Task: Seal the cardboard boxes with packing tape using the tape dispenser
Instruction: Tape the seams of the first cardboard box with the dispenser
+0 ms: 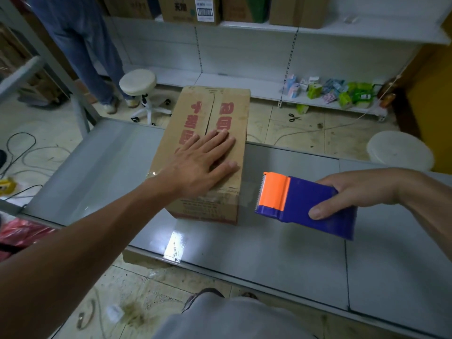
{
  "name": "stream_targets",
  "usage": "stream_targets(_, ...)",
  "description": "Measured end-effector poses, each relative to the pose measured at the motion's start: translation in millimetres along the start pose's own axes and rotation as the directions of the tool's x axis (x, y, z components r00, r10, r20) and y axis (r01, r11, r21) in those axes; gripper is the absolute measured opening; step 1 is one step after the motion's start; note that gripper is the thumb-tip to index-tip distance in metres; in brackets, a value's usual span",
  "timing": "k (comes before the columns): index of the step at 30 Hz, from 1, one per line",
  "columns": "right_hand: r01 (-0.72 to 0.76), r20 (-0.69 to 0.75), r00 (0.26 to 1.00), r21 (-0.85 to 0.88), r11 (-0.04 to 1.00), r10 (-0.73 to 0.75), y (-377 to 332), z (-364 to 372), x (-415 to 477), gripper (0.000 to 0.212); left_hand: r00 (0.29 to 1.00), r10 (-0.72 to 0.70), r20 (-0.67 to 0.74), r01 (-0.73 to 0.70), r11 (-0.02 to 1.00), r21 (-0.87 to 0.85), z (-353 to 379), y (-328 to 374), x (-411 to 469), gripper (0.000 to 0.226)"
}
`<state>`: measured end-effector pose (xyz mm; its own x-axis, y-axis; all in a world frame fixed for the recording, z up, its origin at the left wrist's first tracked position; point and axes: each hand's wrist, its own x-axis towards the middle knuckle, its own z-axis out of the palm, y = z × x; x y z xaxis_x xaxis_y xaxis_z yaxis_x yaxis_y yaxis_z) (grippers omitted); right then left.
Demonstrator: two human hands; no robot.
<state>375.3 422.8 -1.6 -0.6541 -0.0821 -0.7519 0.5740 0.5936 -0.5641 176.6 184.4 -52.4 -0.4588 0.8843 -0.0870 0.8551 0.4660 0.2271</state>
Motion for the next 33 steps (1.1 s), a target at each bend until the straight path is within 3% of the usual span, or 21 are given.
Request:
stream_targets(14, -0.101, -0.056, 0.993, -0.024, 0.995, 0.1, -2, 0, 9, 0.05, 1.0, 0.004, -0.011, -0.003, 0.999, 0.035, 2, -1, 1, 0.087)
stream_targets(26, -0.394, -0.209, 0.918, -0.377, 0.838, 0.338, -82, -6, 22, 0.028, 1.0, 0.002, -0.025, -0.001, 0.999, 0.043, 1, 3, 2, 0.088)
stream_targets(33, -0.409, -0.262, 0.909, -0.405, 0.817, 0.325, -90, 7, 19, 0.033, 1.0, -0.02, -0.005, 0.021, 0.998, 0.056, -1, 6, 0, 0.091)
